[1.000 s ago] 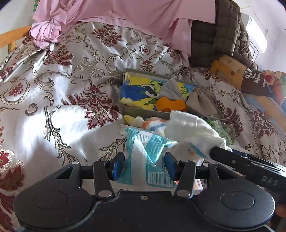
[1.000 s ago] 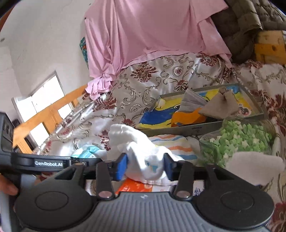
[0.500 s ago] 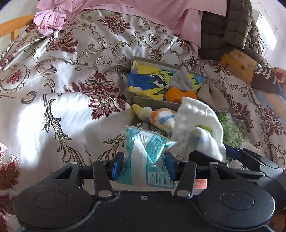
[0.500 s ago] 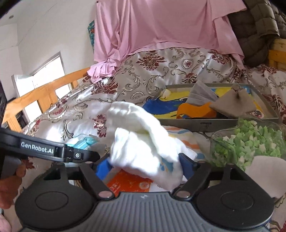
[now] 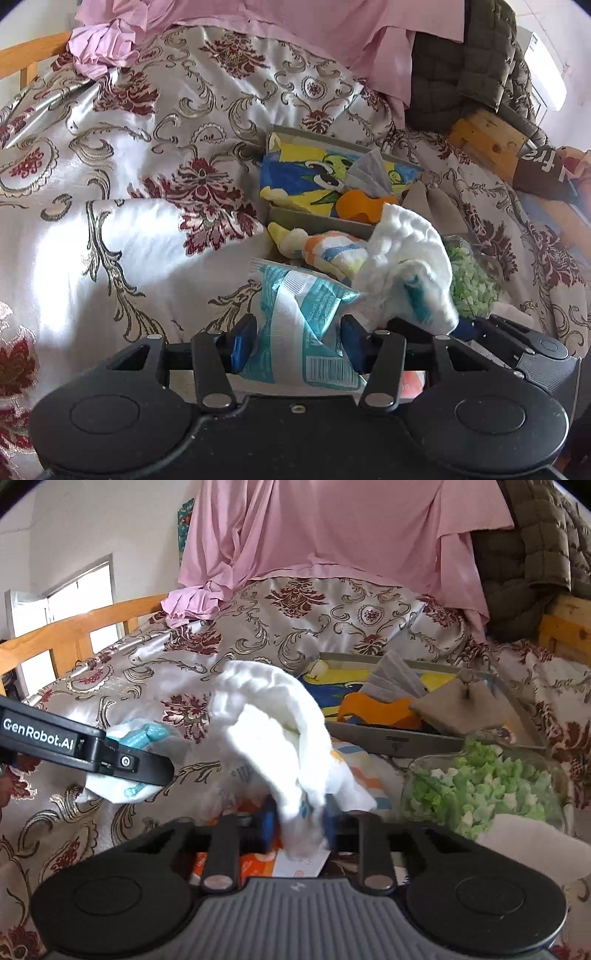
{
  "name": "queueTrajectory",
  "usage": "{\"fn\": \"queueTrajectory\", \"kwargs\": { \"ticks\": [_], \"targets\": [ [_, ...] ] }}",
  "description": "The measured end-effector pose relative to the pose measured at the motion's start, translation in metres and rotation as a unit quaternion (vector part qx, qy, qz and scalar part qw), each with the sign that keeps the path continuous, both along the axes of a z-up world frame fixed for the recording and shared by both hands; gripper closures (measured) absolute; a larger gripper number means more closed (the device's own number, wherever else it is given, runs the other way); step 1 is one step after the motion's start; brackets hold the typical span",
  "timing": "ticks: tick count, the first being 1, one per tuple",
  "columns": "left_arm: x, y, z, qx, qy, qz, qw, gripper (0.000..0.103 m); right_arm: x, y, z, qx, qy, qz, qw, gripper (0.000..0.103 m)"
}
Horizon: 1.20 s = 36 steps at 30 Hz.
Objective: Organize soft objects
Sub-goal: 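Hold the wipes pack in the left gripper while the right gripper grasps and lifts a white cloth, then carry the wipes pack and white cloth over the painting with both grippers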
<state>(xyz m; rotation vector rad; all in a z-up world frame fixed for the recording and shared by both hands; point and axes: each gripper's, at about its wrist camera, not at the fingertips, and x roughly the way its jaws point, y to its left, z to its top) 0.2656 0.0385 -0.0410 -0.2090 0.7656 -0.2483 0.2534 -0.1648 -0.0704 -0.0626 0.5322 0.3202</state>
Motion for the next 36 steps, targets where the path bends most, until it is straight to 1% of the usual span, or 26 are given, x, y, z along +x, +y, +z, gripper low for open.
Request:
{"fn": "queueTrajectory", "kwargs": {
  "ticks": [6,11,14,18,20,21,22,23,26,27,28,29,31,32,33,36],
  "targets": [
    [-0.006,0.001,0.006,0.004,-0.029,0.001,0.9996,0.051,-0.015,-0.003,0.016,-0.003,-0.03,-0.004,1.0,0.086],
    [-0.012,0.004,0.015,-0.005,-0.056,0.012,0.9983,0.051,-0.034,-0.006,0.038,-0.007,-0.079,-0.004,0.997,0.086],
    [-0.013,0.005,0.023,-0.008,-0.068,0.023,0.9974,0.051,-0.038,-0.011,0.051,-0.003,-0.105,-0.011,0.994,0.086],
    [-0.006,0.004,0.037,-0.013,-0.078,0.043,0.996,0.051,-0.031,-0.025,0.065,0.012,-0.129,-0.027,0.991,0.086],
    [0.002,0.001,0.044,-0.014,-0.083,0.048,0.9953,0.051,-0.021,-0.033,0.072,0.017,-0.141,-0.034,0.989,0.086],
    [0.007,-0.001,0.047,-0.012,-0.086,0.049,0.995,0.051,-0.009,-0.044,0.077,0.023,-0.149,-0.042,0.988,0.086],
    [0.014,-0.005,0.049,-0.009,-0.088,0.05,0.9948,0.051,-0.009,-0.044,0.077,0.023,-0.149,-0.042,0.988,0.086],
    [0.021,-0.008,0.052,-0.008,-0.09,0.052,0.9946,0.051,-0.001,-0.051,0.079,0.029,-0.151,-0.048,0.987,0.086],
    [0.05,-0.023,0.058,-0.007,-0.091,0.052,0.9945,0.051,0.029,-0.074,0.081,0.057,-0.142,-0.066,0.986,0.086],
    [0.062,-0.029,0.059,-0.007,-0.09,0.051,0.9946,0.051,0.053,-0.089,0.08,0.069,-0.133,-0.082,0.985,0.086],
    [0.072,-0.035,0.06,-0.006,-0.089,0.05,0.9947,0.051,0.053,-0.089,0.08,0.069,-0.133,-0.082,0.985,0.086],
    [0.085,-0.042,0.06,-0.005,-0.088,0.049,0.9949,0.051,0.063,-0.097,0.078,0.075,-0.128,-0.088,0.985,0.086],
    [0.108,-0.053,0.057,-0.001,-0.088,0.048,0.995,0.051,0.085,-0.111,0.075,0.098,-0.113,-0.102,0.983,0.086],
    [0.119,-0.058,0.055,0.002,-0.086,0.05,0.995,0.051,0.102,-0.124,0.071,0.118,-0.099,-0.112,0.982,0.086],
    [0.129,-0.063,0.052,0.004,-0.084,0.052,0.9951,0.051,0.102,-0.124,0.071,0.118,-0.099,-0.112,0.982,0.086],
    [0.162,-0.076,0.038,0.017,-0.071,0.057,0.9957,0.051,0.121,-0.133,0.061,0.137,-0.069,-0.106,0.982,0.086]
  ]
}}
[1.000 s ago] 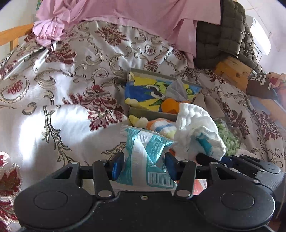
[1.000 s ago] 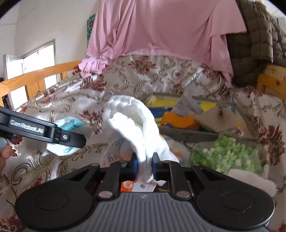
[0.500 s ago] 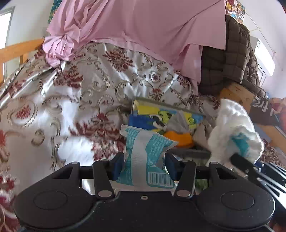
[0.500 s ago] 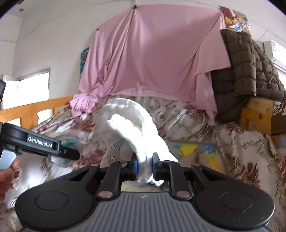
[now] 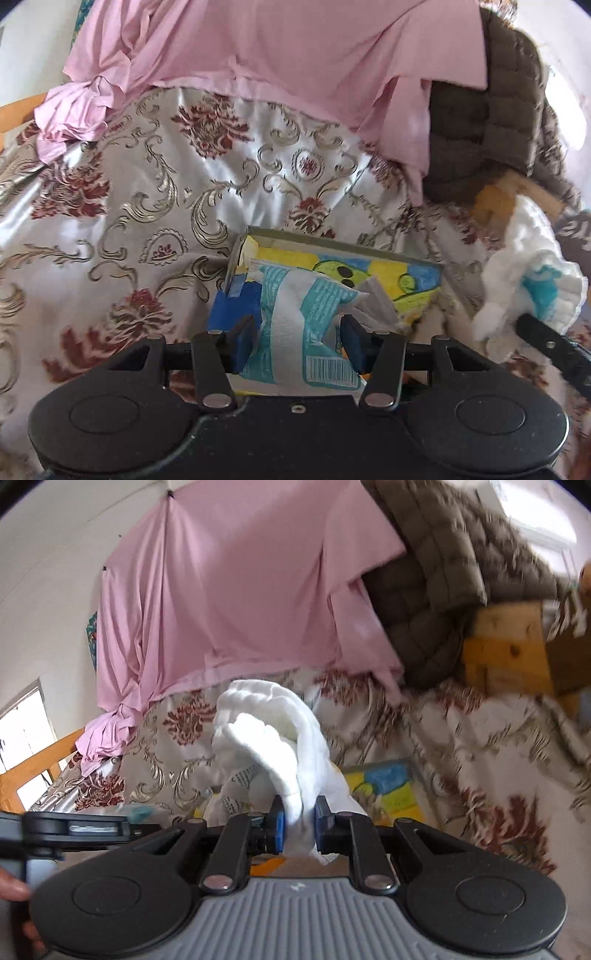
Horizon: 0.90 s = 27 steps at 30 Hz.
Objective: Organize soft objects
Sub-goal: 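Carry the wipes pack and white cloth over the painting with both grippers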
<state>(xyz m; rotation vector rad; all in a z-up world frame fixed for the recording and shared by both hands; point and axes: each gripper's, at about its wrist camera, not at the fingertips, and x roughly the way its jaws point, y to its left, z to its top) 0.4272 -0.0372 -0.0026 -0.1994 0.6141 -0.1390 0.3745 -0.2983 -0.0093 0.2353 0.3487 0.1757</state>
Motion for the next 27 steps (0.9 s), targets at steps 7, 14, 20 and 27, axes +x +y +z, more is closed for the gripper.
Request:
{"fn": "queueTrajectory", "kwargs": {
  "ticks": [7,14,20,27],
  "targets": [
    [0.049,-0.016,-0.028,0.017,0.039,0.013,0.999,0.051,0.031,-0.006,-0.017,0.025,0.055,0.006,0.998,0.085],
    [0.071,-0.025,-0.048,0.021,0.09,0.011,0.9957,0.051,0.059,-0.011,-0.027,0.079,0.089,0.005,0.993,0.079],
    [0.073,-0.032,-0.056,0.035,0.095,0.001,0.9948,0.05,0.067,-0.009,-0.031,0.074,0.092,0.01,0.993,0.072],
    [0.07,-0.034,-0.051,0.049,0.093,0.004,0.9945,0.038,0.061,-0.015,-0.026,0.073,0.083,-0.001,0.994,0.045]
  ]
}}
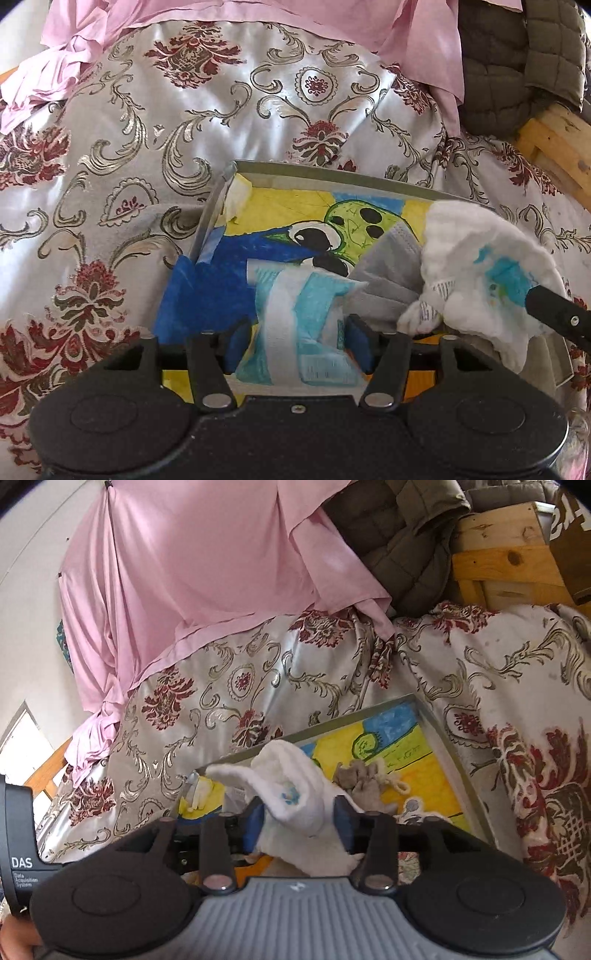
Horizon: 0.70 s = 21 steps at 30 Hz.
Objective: Organize soft objects
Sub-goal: 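Carry the wipes pack and white cloth over the painting with both grippers, then lower both items onto the painting and open both grippers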
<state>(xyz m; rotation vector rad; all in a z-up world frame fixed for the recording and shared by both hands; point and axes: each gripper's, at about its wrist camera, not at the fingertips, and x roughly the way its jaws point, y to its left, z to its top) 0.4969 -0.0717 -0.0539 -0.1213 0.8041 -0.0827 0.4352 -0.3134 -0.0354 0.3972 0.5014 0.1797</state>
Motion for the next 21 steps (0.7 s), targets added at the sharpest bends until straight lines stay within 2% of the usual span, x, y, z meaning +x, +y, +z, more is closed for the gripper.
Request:
{"fn": "queueTrajectory", "kwargs": {
  "ticks": [1,4,10,16,21],
  "targets": [
    [-0.002,0.0,0.002,0.002,-0.002,0.003,1.0,0.033,0.0,0.0,0.0,0.0,0.0,0.0,1.0,0.038],
    [-0.01,0.002,0.008,0.005,-0.013,0.015,0.9998,0.025,-0.01,-0.002,0.01,-0.016,-0.011,-0.005,1.0,0.029],
    [-0.034,0.004,0.031,0.004,-0.04,0.031,0.9987,0.019,-0.037,-0.005,0.034,-0.033,-0.043,-0.017,0.998,0.015],
    [-0.071,0.007,0.065,-0.007,-0.091,0.05,0.9945,0.008,-0.067,-0.008,0.055,-0.036,-0.076,-0.029,0.996,0.004],
    [-0.113,0.013,0.085,-0.026,-0.121,0.068,0.99,0.002,-0.108,-0.009,0.07,-0.043,-0.102,-0.034,0.993,0.0]
  ]
}}
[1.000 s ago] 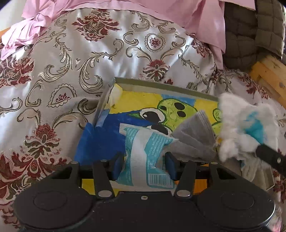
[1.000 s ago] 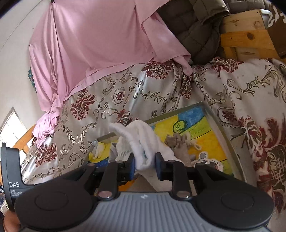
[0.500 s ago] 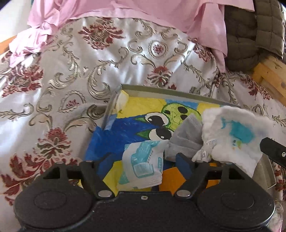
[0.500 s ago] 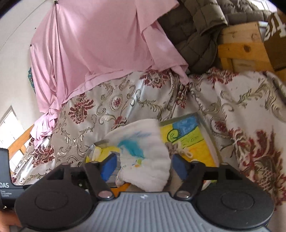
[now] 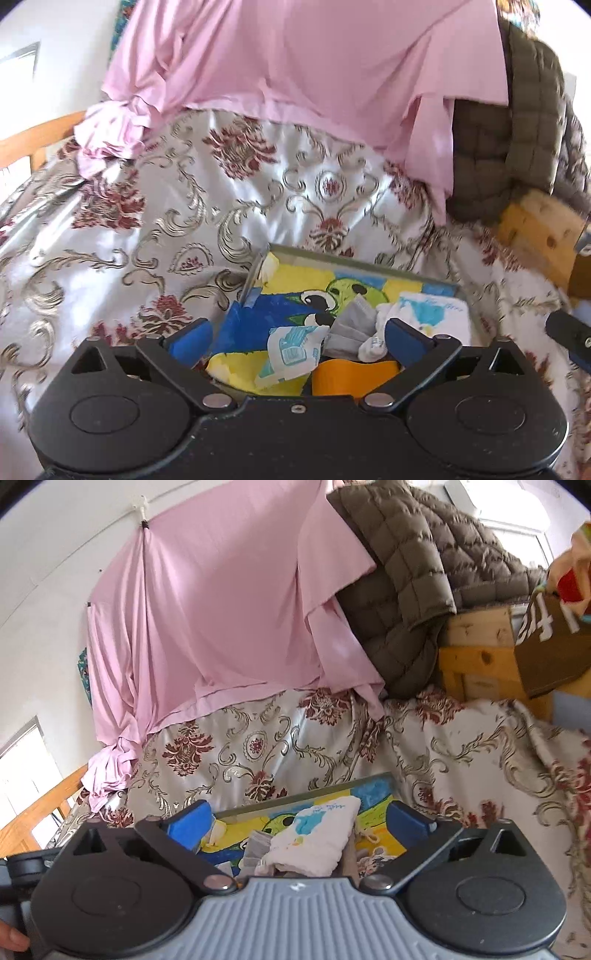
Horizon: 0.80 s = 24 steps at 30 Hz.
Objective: Organize soft objects
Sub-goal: 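Lower both items onto the painting and open both grippers, then move both grippers back over the remaining items on the bed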
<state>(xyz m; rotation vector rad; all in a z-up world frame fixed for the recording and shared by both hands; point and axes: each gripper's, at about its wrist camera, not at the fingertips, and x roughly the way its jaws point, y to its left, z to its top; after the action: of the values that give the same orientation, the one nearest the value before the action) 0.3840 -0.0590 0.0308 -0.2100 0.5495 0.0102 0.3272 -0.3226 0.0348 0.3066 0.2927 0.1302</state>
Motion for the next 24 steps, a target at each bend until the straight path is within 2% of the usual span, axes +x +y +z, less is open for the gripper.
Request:
{"fn": "queueTrajectory", "kwargs": {
  "ticks": [5,8,14,24],
  "targets": [
    [-0.044,0.005,0.013,-0.013,-0.021,0.009,0.9997,0.001,-0.031,0.001,0.007,-0.001,-0.017,-0.003,1.0,0.0],
    [-0.068,0.007,0.017,-0.019,-0.028,0.009,0.9994,0.001,-0.063,0.004,0.011,-0.006,-0.033,-0.002,0.999,0.0],
    [-0.117,0.008,0.021,-0.017,-0.048,0.003,0.9987,0.001,-0.107,0.01,0.012,-0.017,-0.059,-0.005,0.998,0.0],
    [-0.186,0.009,0.014,-0.006,-0.077,-0.02,0.9968,0.001,-0.168,0.021,0.003,-0.035,-0.052,-0.008,0.998,0.0]
  ]
}}
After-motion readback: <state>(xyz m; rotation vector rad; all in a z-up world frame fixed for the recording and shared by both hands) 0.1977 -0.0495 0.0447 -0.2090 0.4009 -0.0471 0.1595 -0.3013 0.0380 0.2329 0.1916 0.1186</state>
